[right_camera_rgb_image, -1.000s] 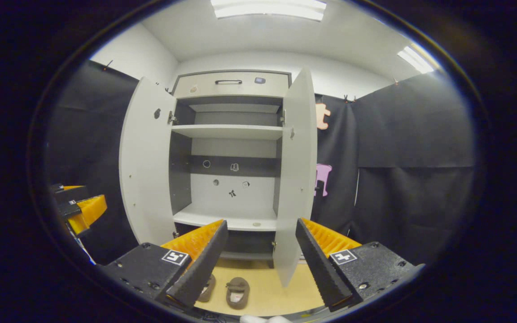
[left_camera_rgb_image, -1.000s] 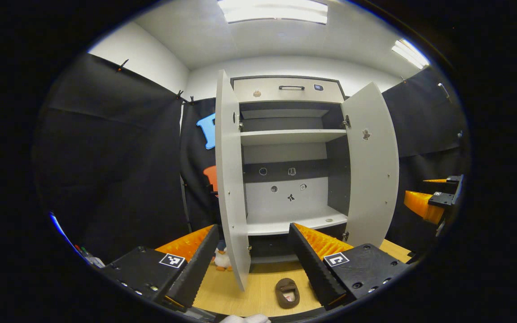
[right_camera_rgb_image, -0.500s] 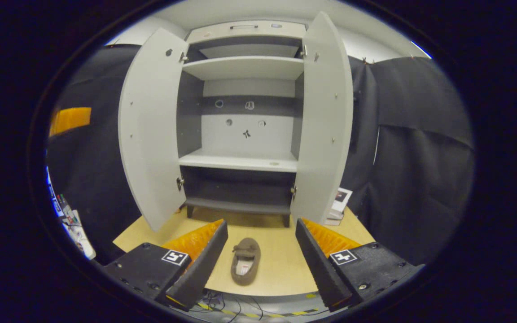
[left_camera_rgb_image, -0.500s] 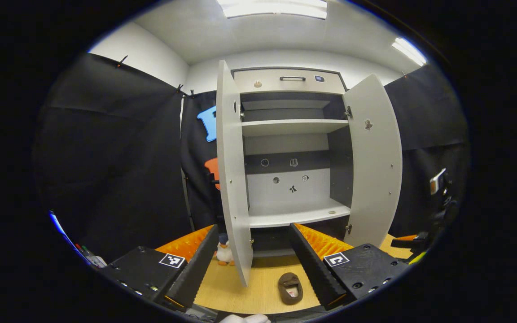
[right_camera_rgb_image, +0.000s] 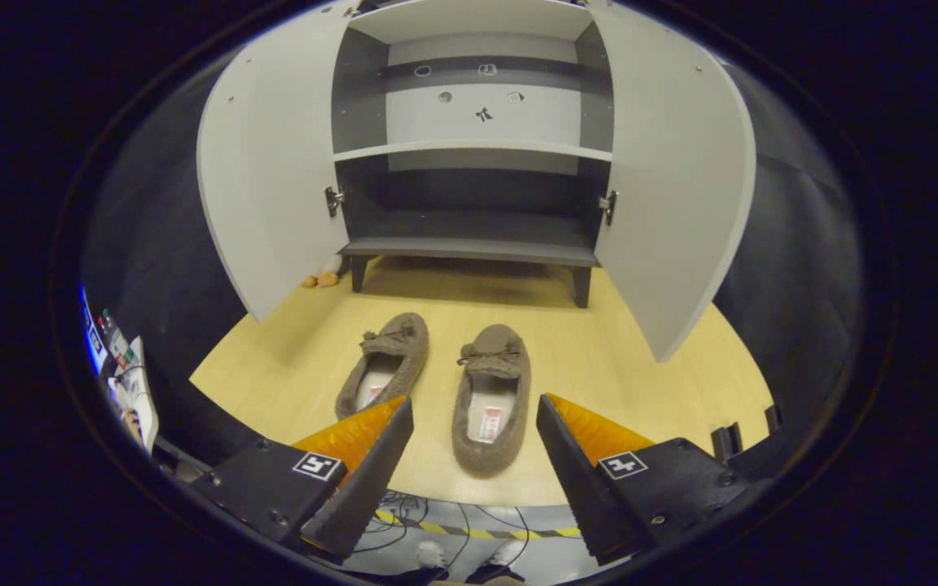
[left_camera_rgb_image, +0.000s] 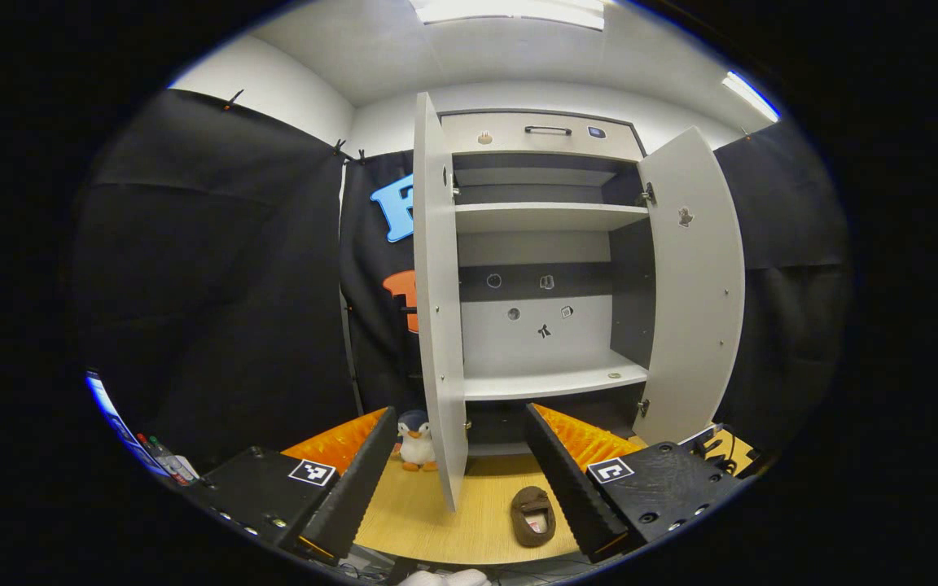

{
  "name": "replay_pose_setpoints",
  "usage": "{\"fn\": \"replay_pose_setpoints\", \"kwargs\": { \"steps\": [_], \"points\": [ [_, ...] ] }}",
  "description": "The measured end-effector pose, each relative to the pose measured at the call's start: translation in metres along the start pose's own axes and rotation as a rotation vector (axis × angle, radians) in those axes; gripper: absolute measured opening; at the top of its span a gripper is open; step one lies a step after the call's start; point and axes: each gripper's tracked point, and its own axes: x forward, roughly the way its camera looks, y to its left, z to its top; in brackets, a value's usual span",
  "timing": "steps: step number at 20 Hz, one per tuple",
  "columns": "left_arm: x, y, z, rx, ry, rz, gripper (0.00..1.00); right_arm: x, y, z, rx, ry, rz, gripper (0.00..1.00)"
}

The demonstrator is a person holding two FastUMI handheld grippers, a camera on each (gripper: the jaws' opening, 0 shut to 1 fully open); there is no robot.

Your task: Grab one shoe with the right hand and put it into the shoe cabinet, grab the other shoe with the left hand and put it into the shoe cabinet; then close the right door with the right hand and the left door with the left hand.

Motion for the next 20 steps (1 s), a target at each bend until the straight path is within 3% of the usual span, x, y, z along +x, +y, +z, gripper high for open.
{"fn": "replay_pose_setpoints", "kwargs": {
  "steps": [4,10,13,14,18,20],
  "points": [
    [0.002,0.009,0.002,0.024,0.006,0.030,0.96,0.053,0.010,-0.009,0.035,0.051,0.013,0.99],
    [0.008,0.021,0.003,0.035,0.018,0.070,0.96,0.111,-0.004,-0.015,0.074,0.070,-0.046,0.93],
    [0.012,0.019,-0.001,0.034,0.033,0.072,0.96,0.137,-0.005,-0.010,0.119,0.059,-0.059,0.97],
    [0.013,0.018,-0.004,0.033,0.041,0.071,0.96,0.145,-0.003,-0.010,0.125,0.060,-0.060,0.90],
    [0.018,0.019,-0.018,0.035,0.088,0.075,0.96,0.173,0.003,-0.008,0.135,0.056,-0.068,0.89],
    [0.017,0.018,-0.024,0.023,0.104,0.071,0.96,0.178,-0.003,-0.005,0.148,0.045,-0.088,0.83]
  ]
}}
